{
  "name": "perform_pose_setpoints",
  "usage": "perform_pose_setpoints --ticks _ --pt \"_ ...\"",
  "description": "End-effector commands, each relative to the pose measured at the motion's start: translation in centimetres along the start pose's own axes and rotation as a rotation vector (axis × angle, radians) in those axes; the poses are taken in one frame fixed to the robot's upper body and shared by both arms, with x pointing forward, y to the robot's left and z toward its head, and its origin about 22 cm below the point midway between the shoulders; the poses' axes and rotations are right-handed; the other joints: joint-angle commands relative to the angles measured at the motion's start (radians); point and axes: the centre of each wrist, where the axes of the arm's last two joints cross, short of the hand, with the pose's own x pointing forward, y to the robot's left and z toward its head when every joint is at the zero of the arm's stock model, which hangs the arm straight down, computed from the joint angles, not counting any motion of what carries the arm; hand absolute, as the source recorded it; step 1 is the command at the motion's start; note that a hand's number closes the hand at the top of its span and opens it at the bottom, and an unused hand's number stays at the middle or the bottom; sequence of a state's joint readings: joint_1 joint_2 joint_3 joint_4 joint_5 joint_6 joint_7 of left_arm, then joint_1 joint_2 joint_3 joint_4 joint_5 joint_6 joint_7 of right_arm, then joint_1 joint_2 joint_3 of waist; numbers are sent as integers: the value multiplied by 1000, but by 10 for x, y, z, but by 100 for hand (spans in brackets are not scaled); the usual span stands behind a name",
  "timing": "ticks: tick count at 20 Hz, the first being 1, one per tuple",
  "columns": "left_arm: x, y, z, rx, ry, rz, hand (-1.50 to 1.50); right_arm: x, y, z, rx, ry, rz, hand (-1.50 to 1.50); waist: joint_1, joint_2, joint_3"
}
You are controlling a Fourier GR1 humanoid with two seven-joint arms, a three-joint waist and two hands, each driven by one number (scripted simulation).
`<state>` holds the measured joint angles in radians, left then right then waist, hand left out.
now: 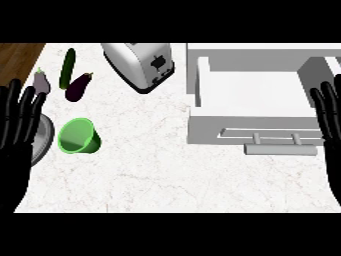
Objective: Pick up the cup, place it into the drawer and close the drawer
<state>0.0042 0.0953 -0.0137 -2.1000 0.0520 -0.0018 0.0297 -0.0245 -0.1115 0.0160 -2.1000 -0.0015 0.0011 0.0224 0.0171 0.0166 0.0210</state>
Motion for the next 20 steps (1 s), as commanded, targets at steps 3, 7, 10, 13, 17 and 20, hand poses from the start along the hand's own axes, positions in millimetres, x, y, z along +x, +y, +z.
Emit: perform_pose_setpoints --ticks 3,7,10,13,17,20 --pt "-4 37 -8 -133 -48 37 -150 1 -4 -6 -6 -17 -18 -150 -16 -16 -22" --pt "-39 65 1 -90 170 229 -150 -5 5 3 111 102 -28 -150 -22 -10 -24" --pt "-48 106 -10 -71 167 265 -150 -10 4 -14 146 117 -24 -150 -18 -11 -23" --pt "-71 101 -1 -113 195 301 -150 -22 -3 -23 124 131 -34 -150 -16 -14 -22" --pt "-76 121 -23 -99 247 223 -150 -16 -20 -16 147 128 -30 -150 -21 -16 -21" --pt "-104 129 -10 -66 271 217 -150 -27 -14 -41 137 126 -31 -150 -19 -15 -21"
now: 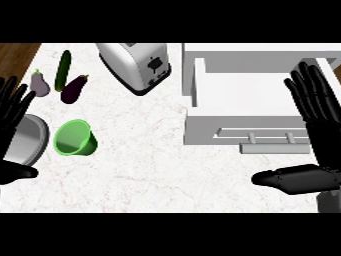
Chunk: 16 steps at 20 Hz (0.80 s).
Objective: Pick up the cup, place it into the drawer and close the drawer
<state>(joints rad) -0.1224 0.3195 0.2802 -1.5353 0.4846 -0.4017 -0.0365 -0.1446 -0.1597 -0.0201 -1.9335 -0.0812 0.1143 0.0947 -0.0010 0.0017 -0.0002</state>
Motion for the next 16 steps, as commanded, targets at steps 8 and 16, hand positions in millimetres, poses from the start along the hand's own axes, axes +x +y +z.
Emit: perform_pose_setpoints --ticks 8,16 --pt "-81 27 -1 74 130 -55 -150 4 -10 -4 24 -50 13 -150 -12 1 -1" --pt "-118 58 18 103 171 -87 -150 11 -30 -30 0 -54 18 -150 -12 3 -1"
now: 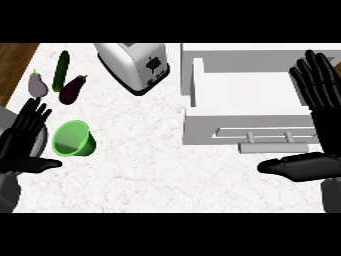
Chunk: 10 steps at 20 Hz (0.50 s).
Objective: Pick up the cup, place it into the drawer and close the drawer
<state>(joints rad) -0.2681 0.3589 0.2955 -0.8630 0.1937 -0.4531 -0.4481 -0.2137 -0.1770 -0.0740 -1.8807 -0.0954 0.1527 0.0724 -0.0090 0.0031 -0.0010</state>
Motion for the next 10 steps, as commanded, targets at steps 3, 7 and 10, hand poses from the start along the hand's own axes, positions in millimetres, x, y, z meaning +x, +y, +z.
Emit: perform_pose_setpoints --ticks 3,7,10 --pt "-40 12 20 8 37 -19 -150 1 -1 -13 -3 -4 -2 -150 -1 2 -1" --pt "-54 -6 2 28 59 -43 -150 -3 -2 -14 7 -1 -11 -150 -7 3 -1" --pt "-66 6 28 37 49 -36 -150 3 -8 -19 -10 -7 -1 -150 -11 6 -2"
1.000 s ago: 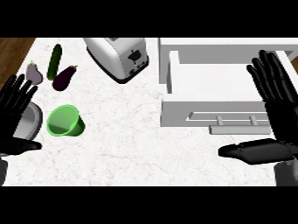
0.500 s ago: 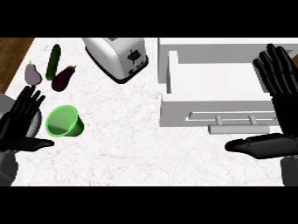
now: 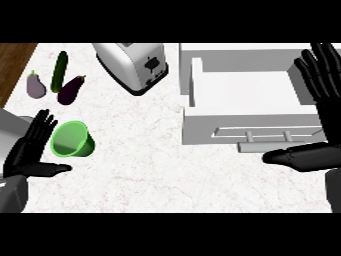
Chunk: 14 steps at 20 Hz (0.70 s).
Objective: Pick up the cup, place it into the drawer and close the drawer
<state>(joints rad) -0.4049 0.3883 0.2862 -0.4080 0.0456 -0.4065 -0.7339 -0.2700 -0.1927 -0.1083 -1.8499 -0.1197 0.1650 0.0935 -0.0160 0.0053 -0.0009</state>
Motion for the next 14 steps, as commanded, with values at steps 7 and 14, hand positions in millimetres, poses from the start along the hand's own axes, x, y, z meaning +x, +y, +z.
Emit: perform_pose_setpoints --ticks 7,14 --pt "-22 -13 7 -4 -66 31 -150 3 8 -11 -2 -7 0 -150 -9 7 -4" --pt "-39 -24 24 -1 -88 36 -150 4 9 -4 27 17 -14 -150 -25 13 -7"
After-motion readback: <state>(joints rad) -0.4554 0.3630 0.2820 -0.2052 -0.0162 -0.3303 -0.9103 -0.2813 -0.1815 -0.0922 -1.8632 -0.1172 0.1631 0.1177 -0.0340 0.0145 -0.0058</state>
